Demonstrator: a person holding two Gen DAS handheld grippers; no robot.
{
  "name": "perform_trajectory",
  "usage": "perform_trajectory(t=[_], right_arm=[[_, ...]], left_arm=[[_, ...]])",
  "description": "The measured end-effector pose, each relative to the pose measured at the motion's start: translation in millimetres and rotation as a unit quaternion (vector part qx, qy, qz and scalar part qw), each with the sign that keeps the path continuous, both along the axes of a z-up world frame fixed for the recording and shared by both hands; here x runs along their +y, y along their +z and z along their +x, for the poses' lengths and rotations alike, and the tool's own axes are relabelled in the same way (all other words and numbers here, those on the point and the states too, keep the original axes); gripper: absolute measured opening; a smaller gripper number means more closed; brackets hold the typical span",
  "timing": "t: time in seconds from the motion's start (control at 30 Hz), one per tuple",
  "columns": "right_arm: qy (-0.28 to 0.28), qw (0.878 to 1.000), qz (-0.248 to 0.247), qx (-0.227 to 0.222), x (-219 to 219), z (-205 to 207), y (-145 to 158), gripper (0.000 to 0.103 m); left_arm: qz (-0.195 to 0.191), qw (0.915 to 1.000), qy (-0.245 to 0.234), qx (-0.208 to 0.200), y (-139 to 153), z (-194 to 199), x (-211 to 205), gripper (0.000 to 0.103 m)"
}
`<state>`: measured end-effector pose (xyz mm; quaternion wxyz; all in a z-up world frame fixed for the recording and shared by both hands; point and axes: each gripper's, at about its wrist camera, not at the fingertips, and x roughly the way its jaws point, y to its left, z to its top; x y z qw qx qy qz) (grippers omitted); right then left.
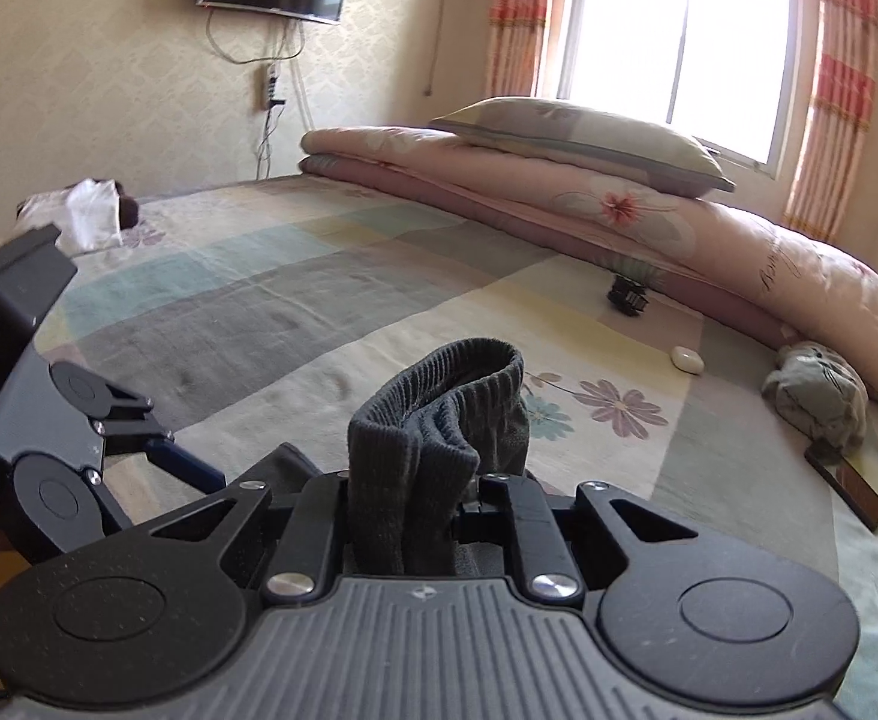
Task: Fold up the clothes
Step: 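Lift the waistband with the right gripper and fold it over the pants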
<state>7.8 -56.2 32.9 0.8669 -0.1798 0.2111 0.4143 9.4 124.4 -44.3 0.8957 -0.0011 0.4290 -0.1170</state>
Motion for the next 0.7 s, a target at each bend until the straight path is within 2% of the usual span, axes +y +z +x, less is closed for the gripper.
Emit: perform_trajectory(t=[0.43, 0.7], right_arm=[[0.055, 0.996, -0.054, -0.036, 47.3, -25.1, -10.5, 0.018], [0.074, 0.995, -0.073, -0.015, 64.6, -26.4, -26.3, 0.019]], left_arm=[[0.007, 0.9994, 0.034, 0.0, 2.5, -11.7, 22.9, 0.093], [0.009, 0.9987, 0.049, 0.003, 1.9, -19.4, 34.8, 0.093]])
